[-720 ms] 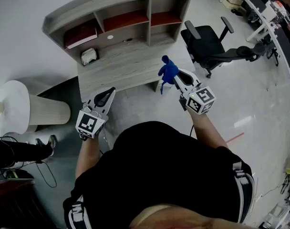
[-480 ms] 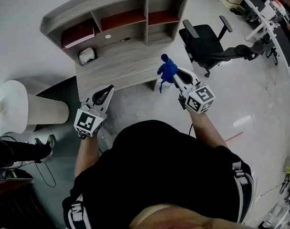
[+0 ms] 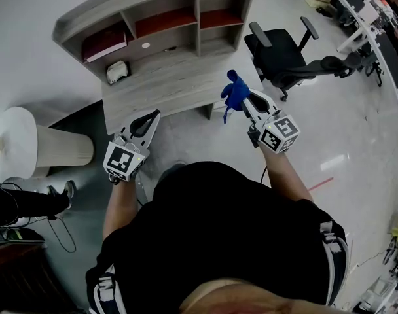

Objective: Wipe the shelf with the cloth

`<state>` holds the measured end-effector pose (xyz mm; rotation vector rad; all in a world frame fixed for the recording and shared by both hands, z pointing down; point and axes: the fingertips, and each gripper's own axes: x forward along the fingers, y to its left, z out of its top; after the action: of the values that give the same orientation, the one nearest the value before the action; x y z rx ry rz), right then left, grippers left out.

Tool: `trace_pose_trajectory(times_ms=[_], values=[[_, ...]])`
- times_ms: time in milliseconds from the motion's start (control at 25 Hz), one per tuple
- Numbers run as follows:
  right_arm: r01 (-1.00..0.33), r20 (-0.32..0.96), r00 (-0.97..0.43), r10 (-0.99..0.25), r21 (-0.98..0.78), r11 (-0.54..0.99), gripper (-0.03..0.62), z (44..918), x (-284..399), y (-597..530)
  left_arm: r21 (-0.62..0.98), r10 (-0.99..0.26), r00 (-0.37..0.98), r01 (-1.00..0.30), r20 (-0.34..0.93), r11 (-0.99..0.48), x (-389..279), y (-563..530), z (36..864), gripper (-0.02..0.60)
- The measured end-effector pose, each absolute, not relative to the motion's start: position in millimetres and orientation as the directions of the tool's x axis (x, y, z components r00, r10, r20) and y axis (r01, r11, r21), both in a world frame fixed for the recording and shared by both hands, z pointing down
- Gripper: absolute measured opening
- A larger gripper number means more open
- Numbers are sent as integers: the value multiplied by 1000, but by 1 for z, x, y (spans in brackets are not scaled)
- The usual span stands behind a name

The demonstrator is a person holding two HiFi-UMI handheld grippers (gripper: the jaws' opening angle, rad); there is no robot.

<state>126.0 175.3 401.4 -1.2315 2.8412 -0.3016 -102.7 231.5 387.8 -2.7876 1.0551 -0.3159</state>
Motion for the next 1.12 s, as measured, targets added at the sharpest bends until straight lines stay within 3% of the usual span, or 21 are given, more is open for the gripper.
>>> trace_pose_trajectory(times_ms=[280,1120], values=[[-729,80,-678,-731,-197,655,54,406,128,170,-136,-669,733,-655,125,-743,-101,221,395,17],[-774,100,-620,-778,-236,587,55,415,143,158,-140,-610,782,-595,130,-792,-89,204,399,17]])
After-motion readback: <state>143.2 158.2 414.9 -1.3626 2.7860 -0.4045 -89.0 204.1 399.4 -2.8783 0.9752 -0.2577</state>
